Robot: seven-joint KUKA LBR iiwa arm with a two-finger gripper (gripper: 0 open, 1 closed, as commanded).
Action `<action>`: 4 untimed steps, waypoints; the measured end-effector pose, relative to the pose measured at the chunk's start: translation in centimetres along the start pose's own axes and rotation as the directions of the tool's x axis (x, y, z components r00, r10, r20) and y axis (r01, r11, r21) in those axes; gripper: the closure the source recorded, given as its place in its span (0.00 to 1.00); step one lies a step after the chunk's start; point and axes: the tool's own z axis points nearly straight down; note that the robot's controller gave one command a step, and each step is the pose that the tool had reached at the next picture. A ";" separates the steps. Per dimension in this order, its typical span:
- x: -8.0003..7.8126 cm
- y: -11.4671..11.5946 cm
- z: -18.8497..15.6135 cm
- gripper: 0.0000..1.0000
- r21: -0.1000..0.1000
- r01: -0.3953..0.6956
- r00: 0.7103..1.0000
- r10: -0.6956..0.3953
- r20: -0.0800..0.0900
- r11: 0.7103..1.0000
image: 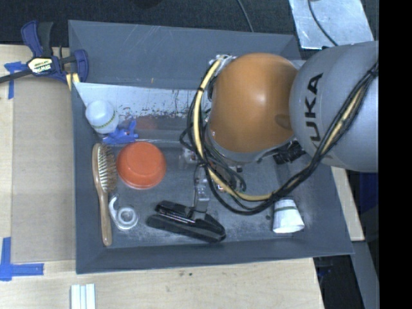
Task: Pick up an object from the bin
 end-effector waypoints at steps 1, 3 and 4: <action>-0.2 -0.1 -0.4 0.00 -0.001 -0.004 1.000 0.004 0.008 1.000; 1.2 -3.9 9.2 0.00 -0.015 -0.414 0.910 0.415 0.021 0.910; 1.0 -1.6 13.4 0.00 -0.003 -0.293 0.956 0.293 0.005 0.956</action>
Offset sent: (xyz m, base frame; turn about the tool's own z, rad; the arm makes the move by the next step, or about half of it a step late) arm -0.0090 -0.0458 -0.1639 0.2007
